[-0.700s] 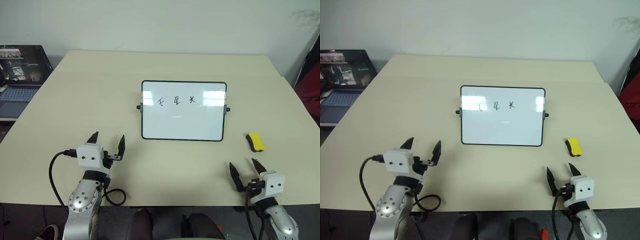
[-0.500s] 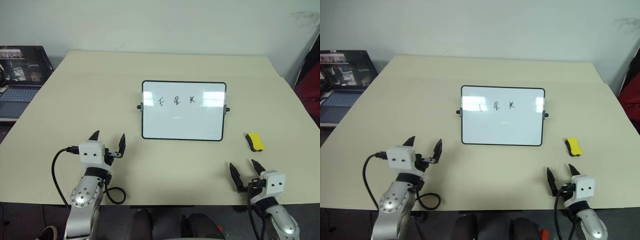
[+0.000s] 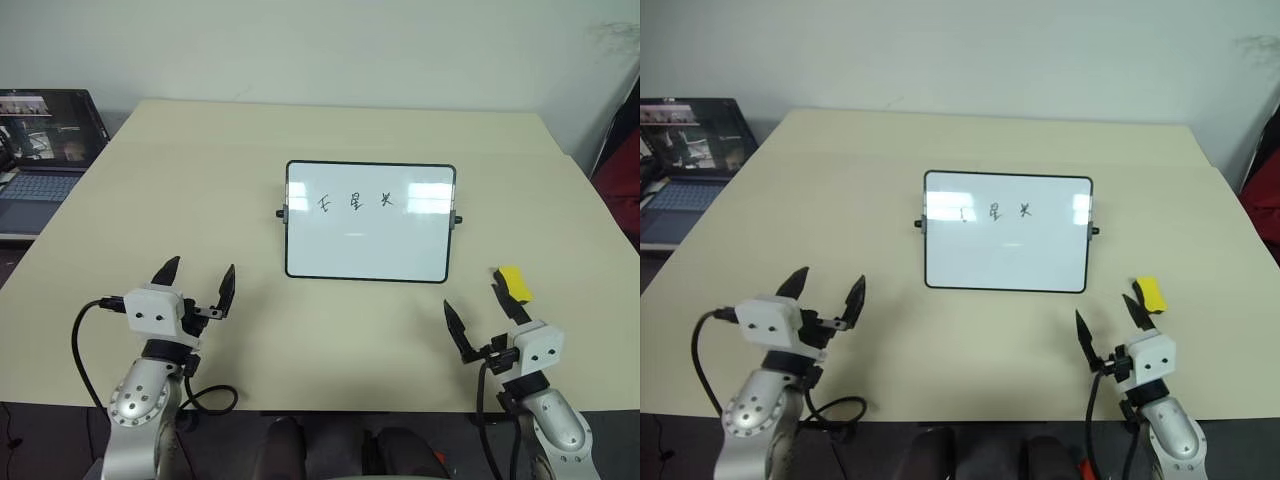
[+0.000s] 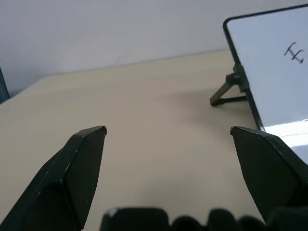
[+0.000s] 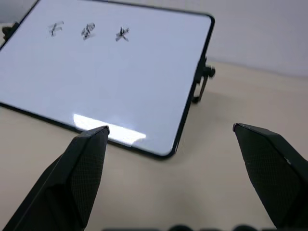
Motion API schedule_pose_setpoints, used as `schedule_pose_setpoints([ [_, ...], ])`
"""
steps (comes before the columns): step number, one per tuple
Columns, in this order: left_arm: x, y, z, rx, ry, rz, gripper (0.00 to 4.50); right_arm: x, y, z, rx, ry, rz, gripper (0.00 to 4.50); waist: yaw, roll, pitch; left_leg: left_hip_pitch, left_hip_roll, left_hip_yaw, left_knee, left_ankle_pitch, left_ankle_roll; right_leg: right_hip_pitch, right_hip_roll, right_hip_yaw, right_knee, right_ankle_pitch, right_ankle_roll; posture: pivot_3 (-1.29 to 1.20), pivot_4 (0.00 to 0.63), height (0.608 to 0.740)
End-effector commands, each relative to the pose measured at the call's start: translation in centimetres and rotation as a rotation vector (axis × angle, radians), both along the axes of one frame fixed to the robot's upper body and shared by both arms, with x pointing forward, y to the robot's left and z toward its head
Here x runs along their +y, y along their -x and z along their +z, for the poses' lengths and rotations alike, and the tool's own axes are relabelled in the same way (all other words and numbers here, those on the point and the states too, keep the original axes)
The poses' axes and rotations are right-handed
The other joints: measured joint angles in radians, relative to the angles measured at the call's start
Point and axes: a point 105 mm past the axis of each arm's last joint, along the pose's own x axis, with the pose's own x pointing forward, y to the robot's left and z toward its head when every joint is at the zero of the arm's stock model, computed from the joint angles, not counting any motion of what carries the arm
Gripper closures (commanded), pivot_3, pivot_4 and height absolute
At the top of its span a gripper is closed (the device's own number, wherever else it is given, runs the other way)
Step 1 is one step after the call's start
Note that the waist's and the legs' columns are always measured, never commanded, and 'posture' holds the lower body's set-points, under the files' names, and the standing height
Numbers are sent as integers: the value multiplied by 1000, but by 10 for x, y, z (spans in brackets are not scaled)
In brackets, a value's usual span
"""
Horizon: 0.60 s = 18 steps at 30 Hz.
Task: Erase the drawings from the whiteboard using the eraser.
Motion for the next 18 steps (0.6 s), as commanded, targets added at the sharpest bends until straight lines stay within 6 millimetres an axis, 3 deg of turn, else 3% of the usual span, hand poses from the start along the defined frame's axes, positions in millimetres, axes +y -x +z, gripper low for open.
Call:
schedule_pose_setpoints([
  [1, -17, -15, 37, -32, -22, -206, 0, -29, -16, 16, 58, 27, -96, 11, 3, 0, 0, 0, 0, 0, 0, 0, 0, 0, 0, 0, 1, 0, 0, 0, 150, 740],
  [3, -23, -29, 53, 13, -53, -286, 0, -43, -28, 34, 57, 56, -108, 11, 7, 0, 3, 0, -1, 0, 1, 1, 1, 0, 0, -1, 2, 0, 0, 0, 150, 740],
  [5, -28, -31, 55, 76, -84, -353, 0, -43, -32, 37, 103, 50, -79, 11, 6, 1, 2, 1, -1, 1, 1, 1, 1, 0, 2, 0, 4, 0, 0, 0, 150, 740],
  [12, -65, -4, 63, 233, -179, -728, 0, -58, -42, 48, 251, 53, -92, 11, -10, 3, 3, -2, 1, 3, -1, -1, -2, -2, 3, 3, -4, 1, -3, 0, 150, 740],
  [18, -78, 19, 54, 349, -213, -899, 0, -67, -45, 55, 316, -56, -97, 11, -5, 3, 3, -4, 0, 2, -1, -1, -1, -1, 3, 2, -6, 1, -3, 0, 150, 740],
])
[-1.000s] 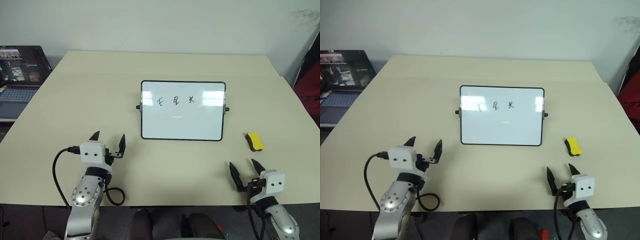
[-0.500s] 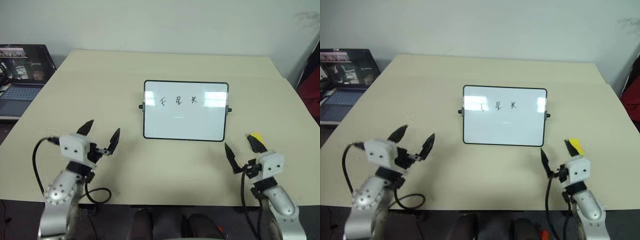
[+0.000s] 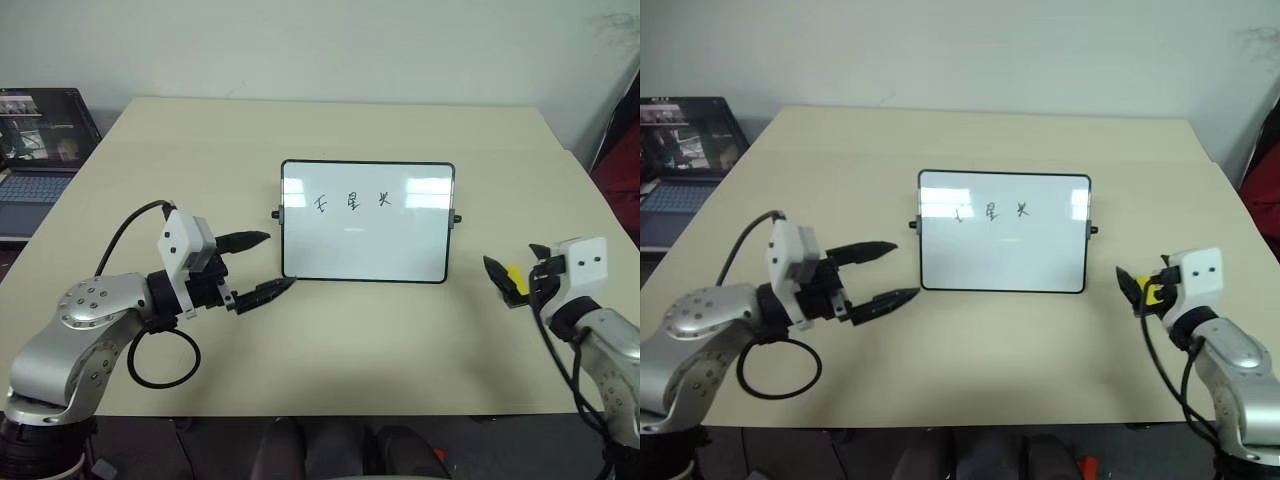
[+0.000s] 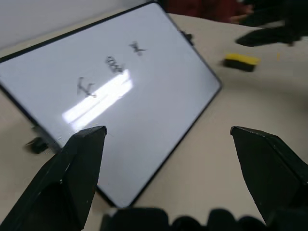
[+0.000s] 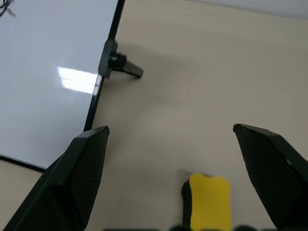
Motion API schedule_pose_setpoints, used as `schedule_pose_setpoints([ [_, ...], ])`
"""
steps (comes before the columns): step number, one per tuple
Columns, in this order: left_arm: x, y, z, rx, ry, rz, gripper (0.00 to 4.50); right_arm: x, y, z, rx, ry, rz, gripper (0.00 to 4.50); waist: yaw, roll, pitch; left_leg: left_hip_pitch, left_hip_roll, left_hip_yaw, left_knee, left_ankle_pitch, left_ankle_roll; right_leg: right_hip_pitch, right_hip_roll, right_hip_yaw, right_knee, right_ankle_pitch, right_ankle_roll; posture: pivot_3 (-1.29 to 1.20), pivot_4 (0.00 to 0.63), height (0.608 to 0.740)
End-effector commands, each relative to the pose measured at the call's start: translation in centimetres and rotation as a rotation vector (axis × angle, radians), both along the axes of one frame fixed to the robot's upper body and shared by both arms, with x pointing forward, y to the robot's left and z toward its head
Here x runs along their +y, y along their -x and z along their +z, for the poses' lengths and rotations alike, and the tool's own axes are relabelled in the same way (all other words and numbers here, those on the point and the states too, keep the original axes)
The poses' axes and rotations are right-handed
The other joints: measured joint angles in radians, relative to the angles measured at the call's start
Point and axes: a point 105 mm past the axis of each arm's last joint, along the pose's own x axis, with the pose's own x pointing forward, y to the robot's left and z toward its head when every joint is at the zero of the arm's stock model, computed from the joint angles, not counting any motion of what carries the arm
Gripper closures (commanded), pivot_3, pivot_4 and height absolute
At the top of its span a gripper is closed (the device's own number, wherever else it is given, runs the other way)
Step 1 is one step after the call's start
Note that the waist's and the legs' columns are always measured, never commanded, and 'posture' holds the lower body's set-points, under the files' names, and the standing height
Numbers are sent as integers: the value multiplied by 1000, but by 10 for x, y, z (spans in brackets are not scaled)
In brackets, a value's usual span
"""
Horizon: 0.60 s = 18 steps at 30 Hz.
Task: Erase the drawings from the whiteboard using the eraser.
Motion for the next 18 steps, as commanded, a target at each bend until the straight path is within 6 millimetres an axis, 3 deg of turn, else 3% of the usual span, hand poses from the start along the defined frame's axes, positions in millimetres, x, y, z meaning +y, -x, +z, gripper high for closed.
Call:
schedule_pose_setpoints([
  [1, -10, 11, 3, 6, -18, -94, 0, -4, 3, 12, -7, -40, -11, 11, 2, 0, 0, 0, 0, 0, 0, 0, 0, 0, 0, 0, 0, 0, 0, 0, 150, 740],
  [9, -21, 14, 13, -33, -49, -187, 0, -8, 6, 7, 81, -93, -36, 11, 2, 0, 0, 0, 0, 0, 0, 0, 0, 0, 0, 0, 0, 0, 0, 0, 150, 740],
  [18, -24, 13, 10, -30, -62, -204, 0, -13, 5, -4, 152, -69, -57, 11, 0, 0, 0, -1, 0, 0, 0, 0, 0, -1, 1, 0, 0, 0, 0, 0, 150, 740],
])
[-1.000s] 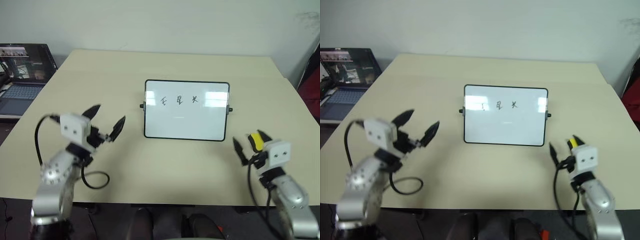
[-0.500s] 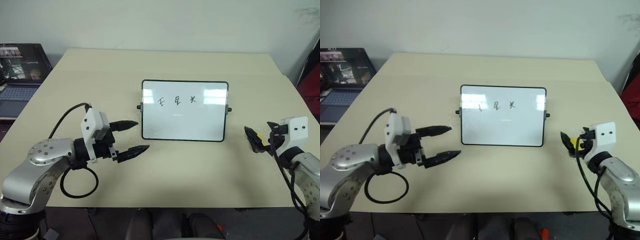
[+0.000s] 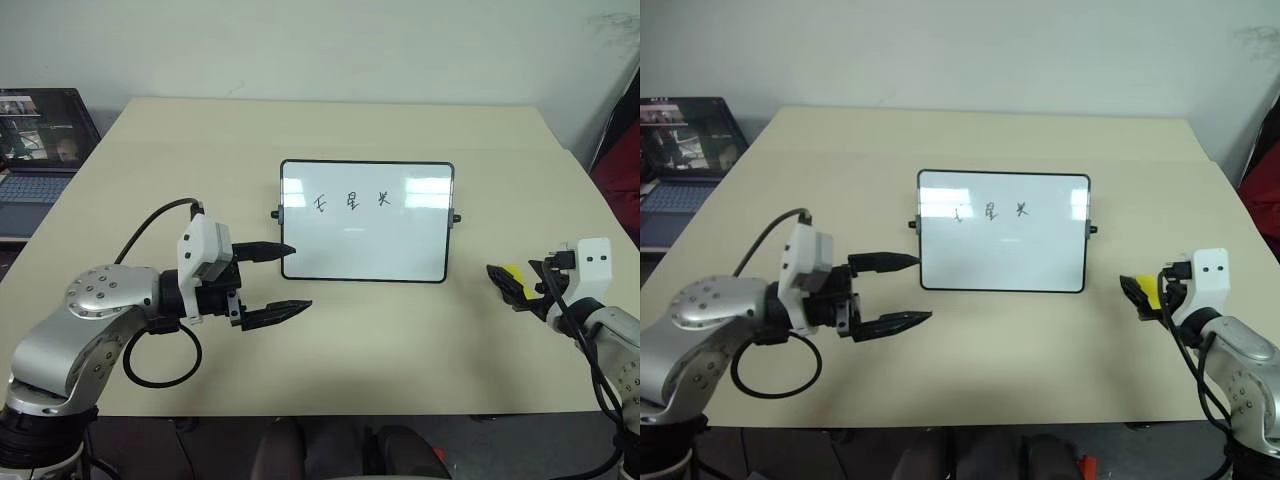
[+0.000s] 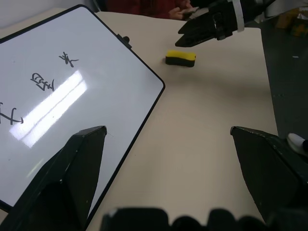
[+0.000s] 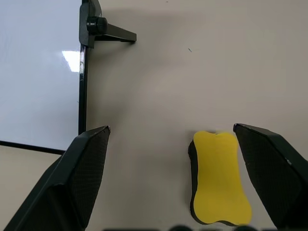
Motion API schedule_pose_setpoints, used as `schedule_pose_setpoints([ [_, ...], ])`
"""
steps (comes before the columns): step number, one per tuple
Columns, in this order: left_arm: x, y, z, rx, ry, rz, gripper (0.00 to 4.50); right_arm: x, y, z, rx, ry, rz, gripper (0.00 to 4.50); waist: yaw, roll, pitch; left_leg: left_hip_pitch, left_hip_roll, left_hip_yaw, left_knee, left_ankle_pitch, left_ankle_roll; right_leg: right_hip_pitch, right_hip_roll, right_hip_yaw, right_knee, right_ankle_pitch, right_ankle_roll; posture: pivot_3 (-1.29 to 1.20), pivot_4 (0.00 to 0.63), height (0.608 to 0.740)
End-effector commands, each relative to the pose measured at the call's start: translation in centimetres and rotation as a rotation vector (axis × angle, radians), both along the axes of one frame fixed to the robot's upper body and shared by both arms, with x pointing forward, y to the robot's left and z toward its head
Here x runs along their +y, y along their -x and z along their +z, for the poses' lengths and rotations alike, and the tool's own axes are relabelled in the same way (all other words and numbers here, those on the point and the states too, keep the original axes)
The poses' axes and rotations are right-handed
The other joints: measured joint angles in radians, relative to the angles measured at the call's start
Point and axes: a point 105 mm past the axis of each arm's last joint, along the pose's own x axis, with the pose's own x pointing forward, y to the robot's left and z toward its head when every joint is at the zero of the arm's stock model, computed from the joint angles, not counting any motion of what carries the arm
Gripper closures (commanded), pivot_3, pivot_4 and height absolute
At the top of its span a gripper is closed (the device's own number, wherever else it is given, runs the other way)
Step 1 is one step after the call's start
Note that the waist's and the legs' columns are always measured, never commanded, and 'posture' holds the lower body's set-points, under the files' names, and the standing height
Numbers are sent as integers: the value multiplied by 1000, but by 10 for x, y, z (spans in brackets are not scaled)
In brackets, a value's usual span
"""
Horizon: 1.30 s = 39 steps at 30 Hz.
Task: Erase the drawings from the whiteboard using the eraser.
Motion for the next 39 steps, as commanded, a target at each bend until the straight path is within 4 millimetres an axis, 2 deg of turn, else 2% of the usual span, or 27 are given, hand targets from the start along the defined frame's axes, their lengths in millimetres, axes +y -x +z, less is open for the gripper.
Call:
schedule_pose_setpoints([
  [1, -6, 3, 4, -34, -13, -32, 0, -11, -1, 6, -11, 46, -36, 11, 0, 0, 0, 0, 0, 0, 0, 0, 0, 0, 0, 0, 0, 0, 0, 0, 150, 740],
  [6, -9, 4, 0, -25, -13, -41, 0, -22, -7, -2, 31, 59, -59, 11, 0, 0, 0, 0, 0, 0, 0, 0, 0, 0, 0, 0, 0, 0, 0, 0, 150, 740],
  [20, -19, 12, 1, -39, -6, -94, 0, -33, -28, -13, 105, 73, -100, 11, 0, 0, 0, 0, 0, 0, 0, 0, 0, 0, 0, 0, 0, 0, 0, 0, 150, 740],
  [39, -20, 16, 0, -52, -4, -113, 0, -38, -35, -25, 164, 87, -78, 11, 1, 1, 0, 0, 0, 0, 1, 0, 0, 0, 1, 0, 0, 0, 0, 0, 150, 740],
])
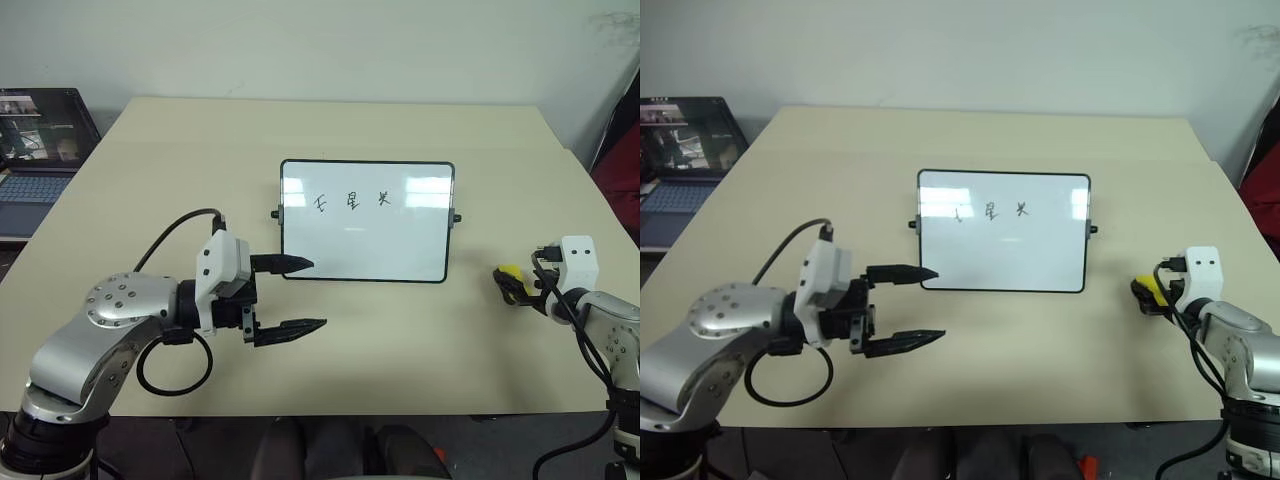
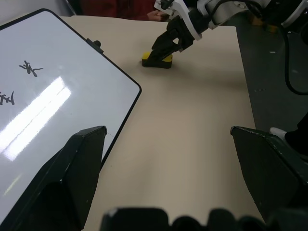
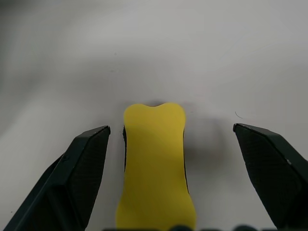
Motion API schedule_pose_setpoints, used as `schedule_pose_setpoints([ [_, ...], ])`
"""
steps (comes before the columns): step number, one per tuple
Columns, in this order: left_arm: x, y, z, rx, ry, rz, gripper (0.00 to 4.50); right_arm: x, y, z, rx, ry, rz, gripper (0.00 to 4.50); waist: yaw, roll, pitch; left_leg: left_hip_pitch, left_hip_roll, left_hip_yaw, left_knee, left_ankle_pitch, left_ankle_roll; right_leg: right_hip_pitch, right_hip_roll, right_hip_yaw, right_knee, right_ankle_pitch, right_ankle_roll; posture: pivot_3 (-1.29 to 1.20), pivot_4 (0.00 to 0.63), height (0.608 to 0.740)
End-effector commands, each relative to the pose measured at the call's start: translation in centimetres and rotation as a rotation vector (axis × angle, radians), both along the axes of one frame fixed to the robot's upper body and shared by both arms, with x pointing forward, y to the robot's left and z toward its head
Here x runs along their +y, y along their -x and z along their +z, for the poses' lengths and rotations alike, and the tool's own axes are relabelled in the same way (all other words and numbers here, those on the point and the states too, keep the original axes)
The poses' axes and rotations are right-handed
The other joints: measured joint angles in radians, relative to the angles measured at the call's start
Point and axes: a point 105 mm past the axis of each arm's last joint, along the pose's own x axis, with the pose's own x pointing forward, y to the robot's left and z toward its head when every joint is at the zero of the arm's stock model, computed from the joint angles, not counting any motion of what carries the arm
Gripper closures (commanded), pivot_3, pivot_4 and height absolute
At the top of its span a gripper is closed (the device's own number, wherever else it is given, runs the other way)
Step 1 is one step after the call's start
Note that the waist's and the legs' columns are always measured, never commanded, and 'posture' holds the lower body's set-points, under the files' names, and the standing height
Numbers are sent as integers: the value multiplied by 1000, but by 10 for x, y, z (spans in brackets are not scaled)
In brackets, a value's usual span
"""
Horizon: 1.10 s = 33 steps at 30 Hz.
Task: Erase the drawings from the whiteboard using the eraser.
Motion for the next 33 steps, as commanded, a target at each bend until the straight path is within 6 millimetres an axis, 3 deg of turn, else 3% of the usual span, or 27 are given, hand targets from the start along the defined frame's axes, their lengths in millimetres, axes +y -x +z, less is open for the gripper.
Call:
schedule_pose_setpoints([
  [1, -3, 3, 6, -41, 5, -25, 0, -2, -4, 9, -31, 34, 11, 11, 0, 0, 0, 0, 0, 0, 0, 0, 0, 0, 0, 0, 0, 0, 0, 0, 150, 740],
  [3, -3, 3, 6, -40, 5, -26, 0, -2, -5, 8, -29, 34, 12, 11, 0, 0, 0, 0, 0, 0, 0, 0, 0, 0, 0, 0, 0, 0, 0, 0, 150, 740],
  [6, -5, 3, 8, -43, -1, -30, 0, -1, -6, 7, -31, 31, 12, 620, 0, 0, 0, 0, 0, 0, 0, 0, 0, 0, 0, 0, 0, 0, 0, 0, 150, 740],
  [13, -10, 4, 11, -45, 3, -31, 0, 0, -8, 7, -32, 23, 7, 3145, 0, 0, 0, 0, 0, 0, 0, 0, 0, 0, 0, 0, 0, 0, 0, 0, 150, 740],
  [14, -12, 5, 11, -46, 2, -31, 0, 0, -8, 6, -32, 20, 5, 3274, 0, 0, 0, 0, 0, 0, 0, 0, 0, 0, 0, 0, 0, 0, 0, 0, 150, 740],
  [20, -17, 9, 11, -37, 4, -12, 0, 2, -7, 11, -59, 0, 3, 3275, 0, 0, 0, 0, 0, 0, 0, 0, 0, 0, 0, 0, 0, 0, 0, 0, 150, 740],
  [24, -15, 5, 9, -31, 22, 42, 0, 3, -4, 29, -124, 48, 19, 3275, 0, 1, 0, 0, 0, 0, 0, 0, 0, 0, 0, 0, 0, 0, 0, 0, 150, 740],
  [28, -11, 0, 7, -33, 39, 97, 0, 13, 1, 46, -178, 71, 57, 3275, 0, 1, 0, 0, 0, 0, 0, 0, 0, 0, 0, 0, 0, 0, 0, 0, 150, 740],
  [33, 3, -9, 12, -83, 60, 237, 0, 29, 14, 50, -191, 99, 115, 3275, 1, 1, 0, 0, 0, -1, 0, 0, 0, 0, 0, 0, 0, 0, 0, 0, 150, 740],
])
